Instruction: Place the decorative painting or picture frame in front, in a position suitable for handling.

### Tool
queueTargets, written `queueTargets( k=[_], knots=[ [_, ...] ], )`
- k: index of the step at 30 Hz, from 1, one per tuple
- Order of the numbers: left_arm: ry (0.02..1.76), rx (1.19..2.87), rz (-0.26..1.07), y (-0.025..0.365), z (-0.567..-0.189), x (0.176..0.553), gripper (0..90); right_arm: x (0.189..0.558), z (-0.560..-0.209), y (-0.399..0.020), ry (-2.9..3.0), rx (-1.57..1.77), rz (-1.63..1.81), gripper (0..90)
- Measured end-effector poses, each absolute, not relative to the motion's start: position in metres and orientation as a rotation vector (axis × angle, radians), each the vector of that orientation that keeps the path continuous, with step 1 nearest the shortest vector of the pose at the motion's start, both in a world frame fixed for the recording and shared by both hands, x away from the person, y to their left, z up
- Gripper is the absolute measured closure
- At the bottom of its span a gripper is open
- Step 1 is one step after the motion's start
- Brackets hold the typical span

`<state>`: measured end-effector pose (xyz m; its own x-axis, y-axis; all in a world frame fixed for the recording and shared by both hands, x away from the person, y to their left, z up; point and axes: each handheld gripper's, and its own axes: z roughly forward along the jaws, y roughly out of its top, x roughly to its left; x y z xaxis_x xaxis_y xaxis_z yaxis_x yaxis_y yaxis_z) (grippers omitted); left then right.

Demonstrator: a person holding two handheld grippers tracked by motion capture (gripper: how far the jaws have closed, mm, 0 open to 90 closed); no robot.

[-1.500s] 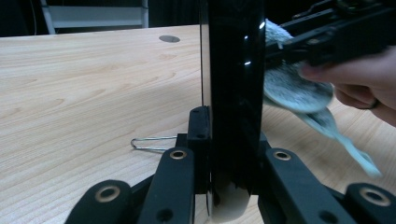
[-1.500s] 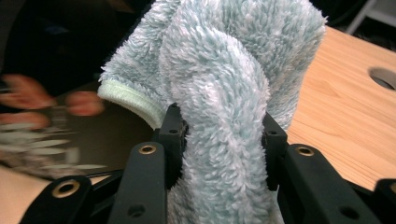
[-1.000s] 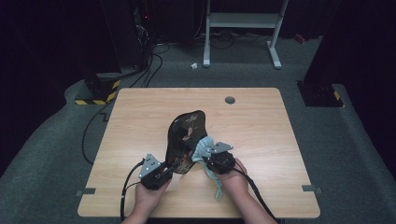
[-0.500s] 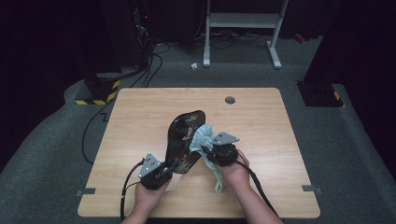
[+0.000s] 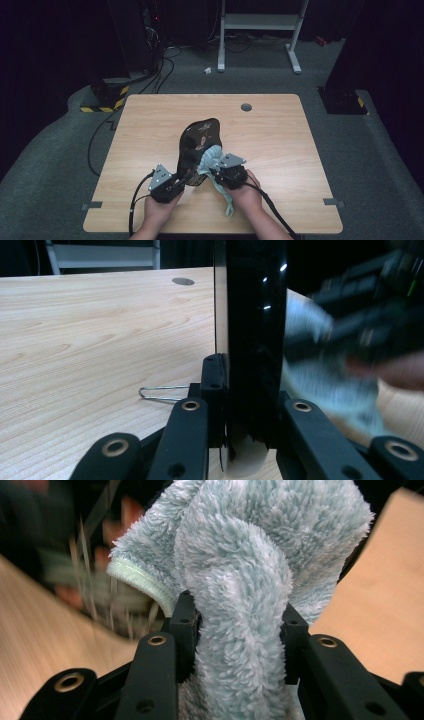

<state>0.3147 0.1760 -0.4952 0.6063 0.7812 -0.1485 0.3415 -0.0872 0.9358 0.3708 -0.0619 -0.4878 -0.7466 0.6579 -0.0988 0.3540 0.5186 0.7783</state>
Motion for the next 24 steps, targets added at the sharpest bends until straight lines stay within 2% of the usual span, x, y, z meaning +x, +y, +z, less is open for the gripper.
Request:
queueTargets(
  k=[4,7,19,24],
  knots=[
    [0.941,1.678,0.475,0.176,-0.495,0.315,79.6,0.365,-0.51,-0.06,2.436,0.843,1.034,63.0],
    [0.944,1.678,0.475,0.176,-0.495,0.315,79.6,0.362,-0.509,-0.057,2.435,0.811,1.008,62.9],
    [0.942,1.678,0.474,0.176,-0.495,0.315,79.6,0.365,-0.444,-0.056,2.276,0.773,1.167,62.7],
    [0.946,1.676,0.471,0.176,-0.495,0.315,79.6,0.365,-0.44,-0.055,2.267,0.772,1.174,62.7]
  ],
)
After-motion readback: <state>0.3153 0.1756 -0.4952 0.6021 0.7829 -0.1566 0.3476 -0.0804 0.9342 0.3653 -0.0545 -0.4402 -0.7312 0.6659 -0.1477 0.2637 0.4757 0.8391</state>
